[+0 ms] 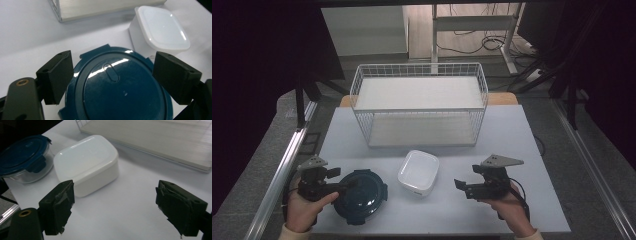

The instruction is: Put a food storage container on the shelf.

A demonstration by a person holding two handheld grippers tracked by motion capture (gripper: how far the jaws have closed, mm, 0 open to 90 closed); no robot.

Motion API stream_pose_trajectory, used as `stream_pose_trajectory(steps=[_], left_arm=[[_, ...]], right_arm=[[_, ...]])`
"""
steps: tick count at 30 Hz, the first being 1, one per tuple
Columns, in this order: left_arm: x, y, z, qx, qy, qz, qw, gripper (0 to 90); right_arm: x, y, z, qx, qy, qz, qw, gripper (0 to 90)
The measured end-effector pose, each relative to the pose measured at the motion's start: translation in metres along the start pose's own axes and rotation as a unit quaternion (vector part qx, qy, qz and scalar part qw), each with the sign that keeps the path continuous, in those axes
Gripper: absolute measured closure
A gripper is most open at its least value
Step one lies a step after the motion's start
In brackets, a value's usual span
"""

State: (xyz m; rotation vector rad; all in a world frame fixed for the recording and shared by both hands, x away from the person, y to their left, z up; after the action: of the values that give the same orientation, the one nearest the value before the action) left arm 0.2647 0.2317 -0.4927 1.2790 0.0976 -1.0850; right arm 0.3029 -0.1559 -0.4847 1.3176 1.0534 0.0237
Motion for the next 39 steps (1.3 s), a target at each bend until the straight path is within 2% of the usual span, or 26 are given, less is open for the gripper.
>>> stream_pose_trajectory(steps=[3, 8, 10, 11, 13, 15, 17, 19, 20, 21, 22, 23, 26, 27, 29, 31, 33, 34, 35, 36, 39], left_arm=[[0.004, 0.003, 0.000, -0.003, -0.009, 0.002, 1.0000, 16.4], [0.010, 0.004, 0.000, -0.005, -0.019, -0.006, 0.9998, 15.1], [0.011, 0.004, 0.000, -0.001, -0.015, -0.009, 0.9999, 15.0], [0.011, 0.004, 0.000, -0.001, -0.017, -0.009, 0.9998, 14.9], [0.009, 0.004, -0.001, -0.004, -0.015, -0.008, 0.9998, 14.9], [0.006, 0.003, -0.004, -0.009, -0.015, -0.005, 0.9998, 14.9], [0.004, 0.002, -0.006, -0.013, -0.014, -0.003, 0.9998, 14.9], [0.001, 0.000, -0.010, -0.014, 0.002, -0.007, 0.9999, 14.9], [0.000, -0.001, -0.010, -0.014, 0.005, -0.008, 0.9999, 14.9], [-0.002, -0.001, -0.011, -0.017, 0.006, -0.007, 0.9998, 14.9], [-0.004, -0.002, -0.012, -0.021, 0.006, -0.005, 0.9997, 14.9], [-0.005, -0.003, -0.013, -0.024, 0.006, -0.005, 0.9997, 14.9], [-0.007, -0.005, -0.016, -0.032, 0.004, -0.003, 0.9995, 14.9], [-0.009, -0.007, -0.018, -0.034, 0.007, -0.004, 0.9994, 14.9], [-0.010, -0.008, -0.019, -0.036, 0.011, -0.005, 0.9993, 14.7], [-0.014, -0.012, -0.021, -0.041, 0.013, -0.006, 0.9990, 14.7], [-0.015, -0.015, -0.023, -0.047, 0.012, -0.008, 0.9988, 14.5], [-0.015, -0.017, -0.024, -0.051, 0.010, -0.008, 0.9986, 14.4], [-0.014, -0.022, -0.025, -0.061, 0.001, -0.013, 0.9980, 14.0], [-0.014, -0.022, -0.025, -0.061, 0.001, -0.013, 0.9980, 13.7], [-0.012, -0.030, -0.028, -0.082, -0.020, -0.019, 0.9962, 13.3]], right_arm=[[0.001, 0.000, -0.008, 0.015, 0.011, -0.002, 0.9998, 14.4], [0.010, -0.008, -0.018, 0.046, 0.005, -0.021, 0.9987, 13.9], [0.018, -0.010, -0.026, 0.061, 0.015, -0.030, 0.9976, 13.7], [0.024, -0.009, -0.033, 0.064, 0.024, -0.034, 0.9971, 13.6], [0.026, -0.008, -0.036, 0.064, 0.026, -0.034, 0.9970, 13.7], [0.033, -0.001, -0.050, 0.067, 0.038, -0.024, 0.9967, 13.7], [0.033, 0.001, -0.052, 0.067, 0.040, -0.022, 0.9968, 13.7], [0.036, 0.009, -0.064, 0.063, 0.044, -0.012, 0.9970, 13.1], [0.036, 0.009, -0.064, 0.063, 0.044, -0.012, 0.9970, 13.1], [0.037, 0.011, -0.067, 0.061, 0.045, -0.011, 0.9970, 12.6], [0.039, 0.015, -0.077, 0.059, 0.052, -0.008, 0.9969, 12.5], [0.039, 0.015, -0.077, 0.059, 0.052, -0.008, 0.9969, 12.5], [0.042, 0.017, -0.090, 0.060, 0.066, -0.010, 0.9959, 12.5], [0.048, 0.019, -0.101, 0.065, 0.075, -0.012, 0.9950, 12.5], [0.051, 0.020, -0.105, 0.067, 0.077, -0.013, 0.9947, 12.7], [0.061, 0.021, -0.122, 0.073, 0.096, -0.024, 0.9924, 13.1], [0.065, 0.021, -0.133, 0.074, 0.107, -0.028, 0.9911, 13.1], [0.067, 0.022, -0.137, 0.076, 0.111, -0.028, 0.9905, 13.1], [0.072, 0.022, -0.148, 0.094, 0.121, -0.031, 0.9876, 13.0], [0.072, 0.022, -0.148, 0.094, 0.121, -0.031, 0.9876, 13.0], [0.081, 0.017, -0.160, 0.113, 0.132, -0.043, 0.9839, 12.8]])
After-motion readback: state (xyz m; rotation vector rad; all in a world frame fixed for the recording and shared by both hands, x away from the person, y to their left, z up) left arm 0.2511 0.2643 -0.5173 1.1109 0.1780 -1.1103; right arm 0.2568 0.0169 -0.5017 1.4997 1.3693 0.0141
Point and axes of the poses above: each handheld gripper's, and its own axes: x roughly forward along the jaws, y roughly out of its top, z roughly to its right, the point moved 7 cm from there along x, roughly forward along the jaws, and after that the axes turned 6 degrees about -y, right-handed, at the moved point
